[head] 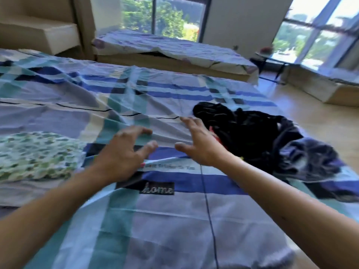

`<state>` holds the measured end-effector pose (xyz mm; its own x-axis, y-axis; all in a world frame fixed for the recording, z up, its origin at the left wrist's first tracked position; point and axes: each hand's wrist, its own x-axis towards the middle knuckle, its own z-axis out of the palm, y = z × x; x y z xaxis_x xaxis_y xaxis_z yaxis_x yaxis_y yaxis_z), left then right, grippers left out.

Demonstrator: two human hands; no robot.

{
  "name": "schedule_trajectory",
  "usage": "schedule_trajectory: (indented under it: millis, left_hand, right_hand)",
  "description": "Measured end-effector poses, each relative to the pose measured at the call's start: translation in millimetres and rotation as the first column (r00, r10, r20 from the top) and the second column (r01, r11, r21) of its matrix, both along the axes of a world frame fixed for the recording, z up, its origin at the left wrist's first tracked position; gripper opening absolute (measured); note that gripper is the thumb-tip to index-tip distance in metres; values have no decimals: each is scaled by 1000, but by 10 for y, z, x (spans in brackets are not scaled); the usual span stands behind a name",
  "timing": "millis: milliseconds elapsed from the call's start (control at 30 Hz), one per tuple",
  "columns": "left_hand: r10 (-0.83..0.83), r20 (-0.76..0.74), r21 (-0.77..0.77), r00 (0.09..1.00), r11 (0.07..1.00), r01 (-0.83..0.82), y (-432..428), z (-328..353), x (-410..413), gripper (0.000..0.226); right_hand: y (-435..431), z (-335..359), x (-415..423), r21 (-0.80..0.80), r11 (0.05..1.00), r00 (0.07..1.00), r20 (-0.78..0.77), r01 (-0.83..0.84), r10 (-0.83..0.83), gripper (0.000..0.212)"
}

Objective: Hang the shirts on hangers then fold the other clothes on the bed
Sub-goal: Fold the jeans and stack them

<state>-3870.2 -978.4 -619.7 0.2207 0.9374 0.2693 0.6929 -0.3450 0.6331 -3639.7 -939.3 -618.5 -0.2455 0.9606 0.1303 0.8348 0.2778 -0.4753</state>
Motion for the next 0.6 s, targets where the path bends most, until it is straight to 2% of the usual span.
schedule_trajectory:
  millis: [100,167,267,367,433,500,600]
  left_hand:
    - [-153,-65,1,986,988,154,-52,-141,453,58]
    - [-198,-64,6,978,980,199,-90,-234,627,64]
    - [-233,-86,-18,969,973,232,-120,-401,744,66]
    - [-245,-115,-70,963,969,238,-85,-518,773,66]
    - [-228,-126,-93,965,972,218,-57,-541,777,58]
    - [-227,-121,-123,966,969,213,-33,-557,800,52]
    - [-244,-105,-181,964,958,223,-48,-554,856,55]
  right_hand:
    - [3,-62,744,62,971,973,-19,232,-232,87]
    - [9,-119,1215,63,915,916,24,398,-400,90]
    - [11,-150,1864,140,779,779,72,611,-623,87]
    - [-7,-240,2353,170,614,603,116,771,-789,79]
    - [-52,-348,2550,90,511,498,138,855,-856,77]
    - [-117,-455,2685,-49,425,428,88,904,-899,80]
    - [-162,-611,2862,-220,406,387,-123,887,-914,74]
